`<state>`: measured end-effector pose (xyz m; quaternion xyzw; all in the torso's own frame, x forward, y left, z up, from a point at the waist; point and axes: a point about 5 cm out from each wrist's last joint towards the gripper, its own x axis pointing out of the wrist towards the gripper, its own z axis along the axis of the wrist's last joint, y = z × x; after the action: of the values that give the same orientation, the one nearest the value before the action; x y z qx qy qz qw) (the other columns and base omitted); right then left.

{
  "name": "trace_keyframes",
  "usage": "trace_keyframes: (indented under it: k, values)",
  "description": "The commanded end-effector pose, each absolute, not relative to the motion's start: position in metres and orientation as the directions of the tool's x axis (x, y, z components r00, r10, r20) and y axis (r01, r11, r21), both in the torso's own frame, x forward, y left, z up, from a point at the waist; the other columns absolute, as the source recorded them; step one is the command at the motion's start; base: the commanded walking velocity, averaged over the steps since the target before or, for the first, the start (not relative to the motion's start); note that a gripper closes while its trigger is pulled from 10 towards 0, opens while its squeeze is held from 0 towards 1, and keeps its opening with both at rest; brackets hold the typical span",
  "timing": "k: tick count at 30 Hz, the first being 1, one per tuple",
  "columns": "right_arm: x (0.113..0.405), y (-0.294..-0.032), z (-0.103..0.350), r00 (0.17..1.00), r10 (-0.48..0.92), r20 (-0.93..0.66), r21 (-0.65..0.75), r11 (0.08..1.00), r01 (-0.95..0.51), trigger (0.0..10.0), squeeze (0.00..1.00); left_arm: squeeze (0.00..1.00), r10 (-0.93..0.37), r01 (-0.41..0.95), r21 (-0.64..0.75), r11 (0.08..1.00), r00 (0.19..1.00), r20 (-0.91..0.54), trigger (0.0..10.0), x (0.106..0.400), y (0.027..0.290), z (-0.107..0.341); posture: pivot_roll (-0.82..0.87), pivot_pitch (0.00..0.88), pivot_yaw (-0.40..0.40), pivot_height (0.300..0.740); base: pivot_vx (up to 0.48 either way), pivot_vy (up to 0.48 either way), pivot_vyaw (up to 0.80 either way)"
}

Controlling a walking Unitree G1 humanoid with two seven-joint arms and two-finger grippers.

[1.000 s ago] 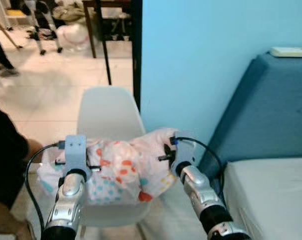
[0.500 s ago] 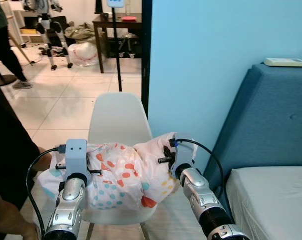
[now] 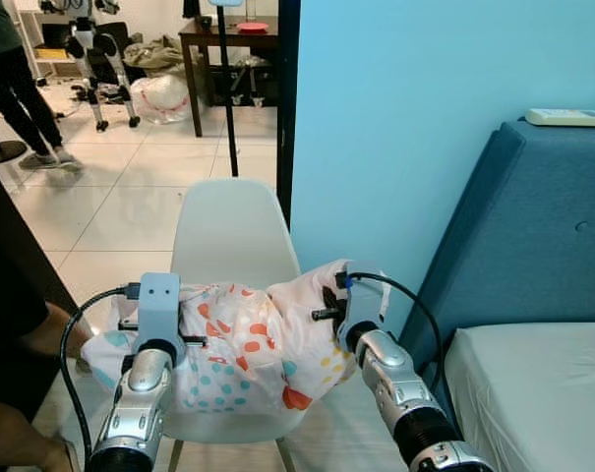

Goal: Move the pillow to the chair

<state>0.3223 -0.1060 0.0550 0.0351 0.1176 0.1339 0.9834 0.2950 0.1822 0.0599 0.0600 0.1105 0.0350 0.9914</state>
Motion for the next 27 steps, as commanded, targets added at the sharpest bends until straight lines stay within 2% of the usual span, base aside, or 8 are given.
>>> trace_keyframes:
  k: [1, 16, 27]
  values:
    - [0.326, -0.097, 0.063, 0.932, 0.312, -0.185, 0.104, 0.949, -0.297, 10.0, 0.00, 0.00, 0.051, -0.025, 0.148, 0.989, 0.982, -0.180, 10.0, 0.300, 0.179, 0.067, 0.06, 0.000, -0.048, 0.673, 0.000, 0.000, 0.00]
    - [0.326, -0.097, 0.066, 0.929, 0.324, -0.177, 0.124, 0.944, -0.306, 10.0, 0.00, 0.00, 0.064, -0.035, 0.182, 0.983, 0.985, -0.159, 10.0, 0.303, 0.188, 0.070, 0.05, 0.000, -0.054, 0.613, 0.000, 0.000, 0.00]
    - [0.334, -0.093, 0.079, 0.929, 0.343, -0.136, 0.121, 0.937, -0.329, 10.0, 0.00, 0.00, 0.042, -0.008, 0.239, 0.971, 0.990, -0.138, 10.0, 0.308, 0.192, 0.074, 0.05, 0.000, -0.060, 0.613, 0.000, 0.000, 0.00]
